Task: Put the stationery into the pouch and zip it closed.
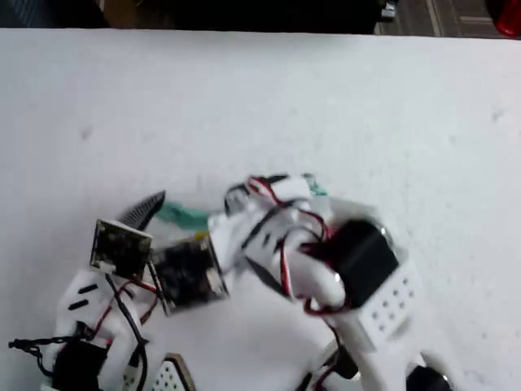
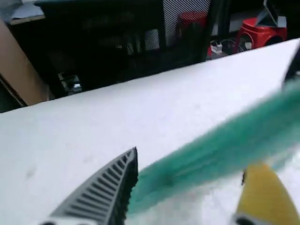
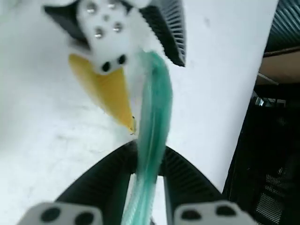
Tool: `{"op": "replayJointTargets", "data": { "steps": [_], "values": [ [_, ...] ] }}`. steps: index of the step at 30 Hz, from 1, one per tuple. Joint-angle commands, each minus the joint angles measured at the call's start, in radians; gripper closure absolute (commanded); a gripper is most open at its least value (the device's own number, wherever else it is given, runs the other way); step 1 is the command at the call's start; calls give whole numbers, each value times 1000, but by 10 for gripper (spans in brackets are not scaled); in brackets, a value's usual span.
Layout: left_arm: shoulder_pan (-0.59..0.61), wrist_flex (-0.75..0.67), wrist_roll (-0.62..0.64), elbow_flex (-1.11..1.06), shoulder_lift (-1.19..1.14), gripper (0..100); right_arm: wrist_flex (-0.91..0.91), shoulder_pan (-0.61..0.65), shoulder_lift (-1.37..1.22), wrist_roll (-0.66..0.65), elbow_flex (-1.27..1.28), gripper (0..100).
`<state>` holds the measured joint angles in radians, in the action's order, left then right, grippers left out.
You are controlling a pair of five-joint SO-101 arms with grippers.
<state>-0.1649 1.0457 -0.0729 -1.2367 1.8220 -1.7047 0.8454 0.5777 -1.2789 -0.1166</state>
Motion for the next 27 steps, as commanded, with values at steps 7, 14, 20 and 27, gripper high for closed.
{"op": "replayJointTargets", "data": {
  "steps": [7,14,20,27],
  "values": [
    [-265,117,-155,54,7,703,-15,91,71,-25,41,981],
    [-275,110,-150,52,7,983,-7,38,87,34,29,978],
    [-278,109,-141,52,7,977,-8,5,143,129,37,921],
    [-274,109,-68,41,7,977,-2,-101,163,275,35,725]
  ]
}}
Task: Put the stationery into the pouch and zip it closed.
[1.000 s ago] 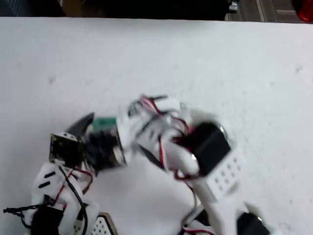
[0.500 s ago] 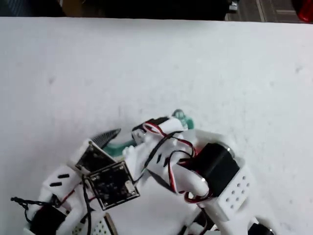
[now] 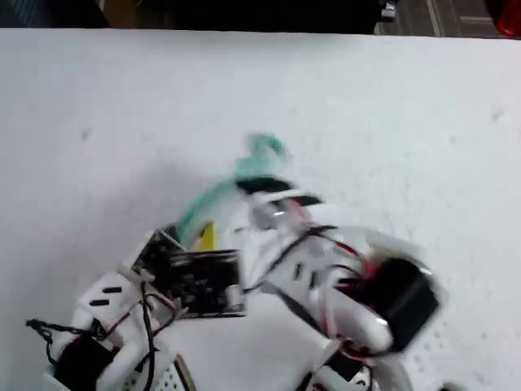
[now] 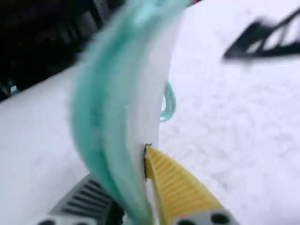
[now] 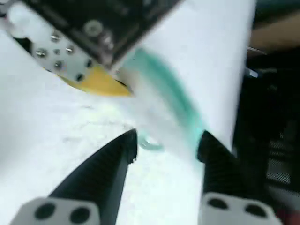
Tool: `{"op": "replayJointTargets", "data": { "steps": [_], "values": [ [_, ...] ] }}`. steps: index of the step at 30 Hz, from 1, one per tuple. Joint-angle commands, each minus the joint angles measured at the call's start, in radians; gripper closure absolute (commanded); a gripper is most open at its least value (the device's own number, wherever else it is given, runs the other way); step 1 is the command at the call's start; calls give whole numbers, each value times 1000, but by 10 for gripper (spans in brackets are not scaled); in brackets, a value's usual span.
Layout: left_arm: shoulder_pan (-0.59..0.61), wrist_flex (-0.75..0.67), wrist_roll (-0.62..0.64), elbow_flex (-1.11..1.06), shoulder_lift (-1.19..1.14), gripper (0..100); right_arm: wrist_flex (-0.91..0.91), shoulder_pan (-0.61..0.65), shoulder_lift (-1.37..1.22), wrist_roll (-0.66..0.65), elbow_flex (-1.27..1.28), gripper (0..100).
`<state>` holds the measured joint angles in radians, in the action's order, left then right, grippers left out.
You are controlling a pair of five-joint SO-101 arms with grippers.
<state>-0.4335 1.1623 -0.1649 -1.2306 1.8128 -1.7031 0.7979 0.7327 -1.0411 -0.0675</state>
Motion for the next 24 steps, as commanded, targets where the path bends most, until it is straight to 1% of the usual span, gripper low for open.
{"op": "replayJointTargets", "data": {
  "steps": [1,5,9,12,13,14,16,17,18,21,24],
  "values": [
    [-5,-9,21,25,16,977,-5,-77,13,40,-14,726],
    [-5,-44,20,-12,16,977,-7,-165,24,44,-20,725],
    [-5,-41,15,-11,16,977,4,-183,22,44,-18,725],
    [-7,-35,-61,-11,16,978,61,-214,22,54,-15,725],
    [-12,-32,-80,-12,16,978,93,-219,22,92,-20,726],
    [-15,-20,-94,-12,16,978,145,-211,22,172,-25,728],
    [-36,-5,-126,-12,16,978,243,-209,22,413,-75,757],
    [-50,0,-135,-14,16,978,263,-214,21,526,-110,776],
    [-62,5,-133,-14,16,978,268,-214,19,611,-143,789],
    [-71,2,-133,-18,16,978,263,-180,-24,715,-175,801],
    [-71,0,-133,-18,16,978,197,-168,-142,816,-176,801]
  ]
}}
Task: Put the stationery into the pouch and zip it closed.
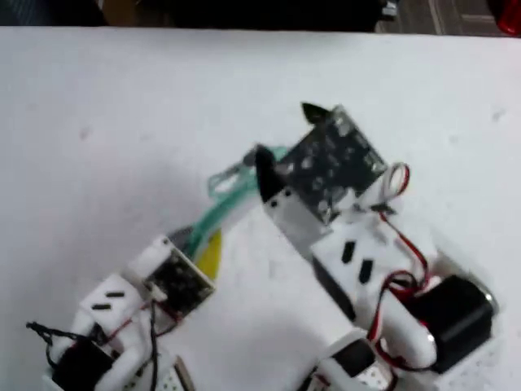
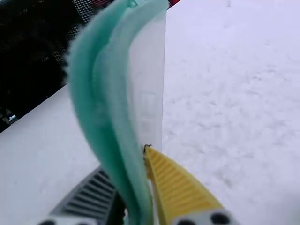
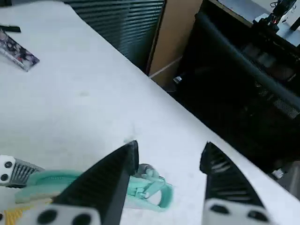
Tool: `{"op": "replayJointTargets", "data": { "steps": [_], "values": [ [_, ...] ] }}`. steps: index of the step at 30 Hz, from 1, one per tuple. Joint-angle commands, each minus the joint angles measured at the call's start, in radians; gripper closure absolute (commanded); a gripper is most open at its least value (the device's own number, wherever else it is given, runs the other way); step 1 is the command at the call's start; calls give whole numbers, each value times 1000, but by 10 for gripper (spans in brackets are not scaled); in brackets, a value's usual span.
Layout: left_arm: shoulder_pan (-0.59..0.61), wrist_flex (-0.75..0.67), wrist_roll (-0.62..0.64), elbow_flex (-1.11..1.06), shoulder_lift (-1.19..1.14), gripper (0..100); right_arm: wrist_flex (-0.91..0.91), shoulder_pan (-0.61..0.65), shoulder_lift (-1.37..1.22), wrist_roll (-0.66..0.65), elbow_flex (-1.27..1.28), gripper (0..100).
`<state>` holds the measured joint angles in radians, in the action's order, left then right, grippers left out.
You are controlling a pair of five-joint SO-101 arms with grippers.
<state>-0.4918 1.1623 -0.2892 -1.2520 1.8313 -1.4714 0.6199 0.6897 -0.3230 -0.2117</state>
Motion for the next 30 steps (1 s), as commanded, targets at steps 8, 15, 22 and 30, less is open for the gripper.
{"op": "replayJointTargets", "data": {
  "steps": [8,15,22,30],
  "values": [
    [-13,0,-9,3,-2,978,-252,-56,-418,146,-239,801],
    [-13,0,-11,3,-2,978,-254,-90,-509,192,-227,803],
    [-13,0,-11,2,-2,978,-255,-94,-510,147,-52,812],
    [-13,-8,-11,2,-2,978,-255,-84,-510,23,8,982]
  ]
}}
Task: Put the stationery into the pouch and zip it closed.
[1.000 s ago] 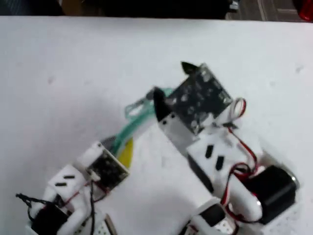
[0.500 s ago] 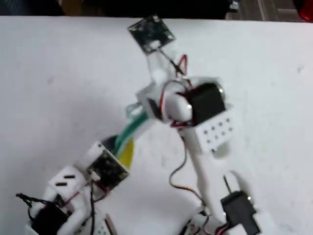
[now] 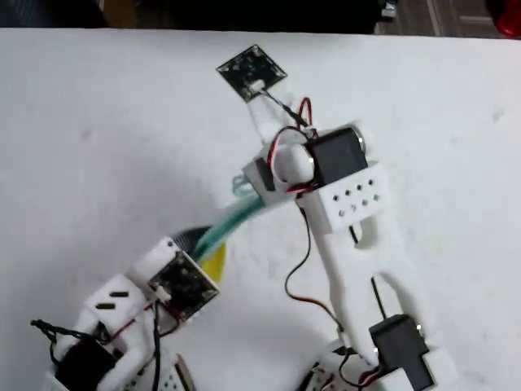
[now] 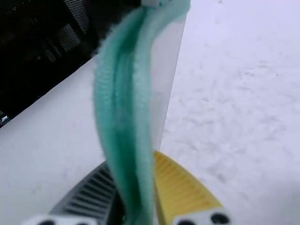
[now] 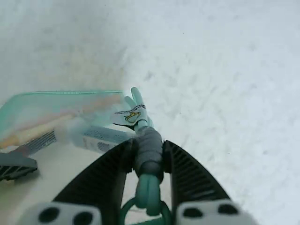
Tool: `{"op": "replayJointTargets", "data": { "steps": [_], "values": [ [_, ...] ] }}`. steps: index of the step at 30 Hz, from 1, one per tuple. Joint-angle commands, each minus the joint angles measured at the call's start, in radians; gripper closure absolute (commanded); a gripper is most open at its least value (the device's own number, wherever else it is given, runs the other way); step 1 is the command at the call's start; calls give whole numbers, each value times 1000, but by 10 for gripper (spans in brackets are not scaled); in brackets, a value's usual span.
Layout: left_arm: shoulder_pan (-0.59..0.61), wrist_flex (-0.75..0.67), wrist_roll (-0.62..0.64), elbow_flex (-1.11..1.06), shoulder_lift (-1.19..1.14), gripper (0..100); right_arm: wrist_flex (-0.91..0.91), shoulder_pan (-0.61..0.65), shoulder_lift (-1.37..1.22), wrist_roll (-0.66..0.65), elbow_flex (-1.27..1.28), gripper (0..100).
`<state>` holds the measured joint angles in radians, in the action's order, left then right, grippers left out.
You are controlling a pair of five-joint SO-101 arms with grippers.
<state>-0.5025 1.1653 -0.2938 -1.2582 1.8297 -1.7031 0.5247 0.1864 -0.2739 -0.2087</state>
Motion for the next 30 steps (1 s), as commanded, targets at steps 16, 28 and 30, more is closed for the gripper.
{"op": "replayJointTargets", "data": {
  "steps": [16,28,30],
  "values": [
    [85,-106,216,48,-1,754,-19,13,186,153,-351,981],
    [76,-181,278,54,-1,860,16,122,360,146,-175,981],
    [76,-180,275,54,-1,942,61,65,358,146,-163,981]
  ]
}}
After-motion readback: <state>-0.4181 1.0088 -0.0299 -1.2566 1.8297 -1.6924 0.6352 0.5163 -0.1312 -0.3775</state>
